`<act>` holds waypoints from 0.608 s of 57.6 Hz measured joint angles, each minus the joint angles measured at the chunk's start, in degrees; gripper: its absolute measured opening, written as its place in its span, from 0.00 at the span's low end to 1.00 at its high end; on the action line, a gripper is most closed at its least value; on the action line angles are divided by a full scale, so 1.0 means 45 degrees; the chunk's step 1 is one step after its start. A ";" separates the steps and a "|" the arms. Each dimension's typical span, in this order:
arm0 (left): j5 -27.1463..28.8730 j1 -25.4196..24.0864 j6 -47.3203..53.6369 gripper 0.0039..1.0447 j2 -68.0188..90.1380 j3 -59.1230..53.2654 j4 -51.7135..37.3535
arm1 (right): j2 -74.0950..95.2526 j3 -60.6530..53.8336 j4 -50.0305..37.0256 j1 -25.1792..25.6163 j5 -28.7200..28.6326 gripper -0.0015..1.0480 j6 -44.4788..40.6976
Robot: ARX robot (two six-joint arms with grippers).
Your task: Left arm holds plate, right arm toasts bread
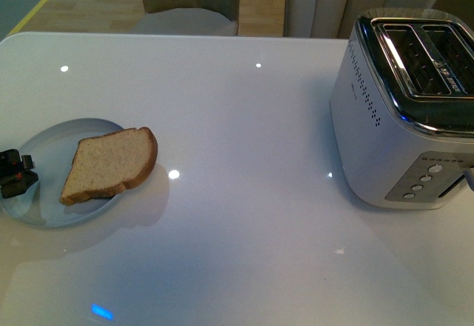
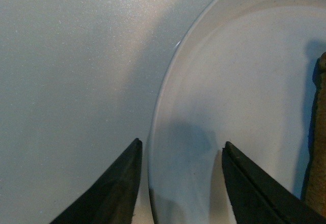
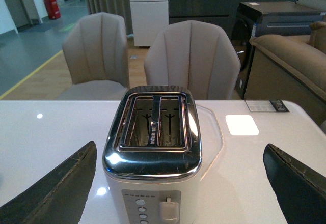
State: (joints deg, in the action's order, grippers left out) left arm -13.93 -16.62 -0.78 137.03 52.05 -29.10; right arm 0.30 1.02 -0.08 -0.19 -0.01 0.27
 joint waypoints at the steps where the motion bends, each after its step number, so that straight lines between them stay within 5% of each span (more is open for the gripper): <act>1: 0.0029 0.0015 -0.0019 0.37 0.0000 0.0000 0.0010 | 0.0005 0.0000 0.0000 0.0000 0.0000 0.92 0.0000; 15: -0.0044 0.0024 -0.0573 0.04 -0.0005 0.0029 0.0155 | 0.0005 0.0000 0.0000 0.0000 0.0000 0.92 0.0000; 35: -0.0665 -0.0194 -0.2142 0.03 -0.0529 -0.0549 0.0306 | 0.0005 0.0000 0.0000 0.0000 0.0000 0.92 0.0000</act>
State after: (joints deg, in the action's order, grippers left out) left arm -16.93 -17.50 -10.41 134.65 49.58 -27.73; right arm 0.32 1.02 -0.08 -0.19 -0.01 0.27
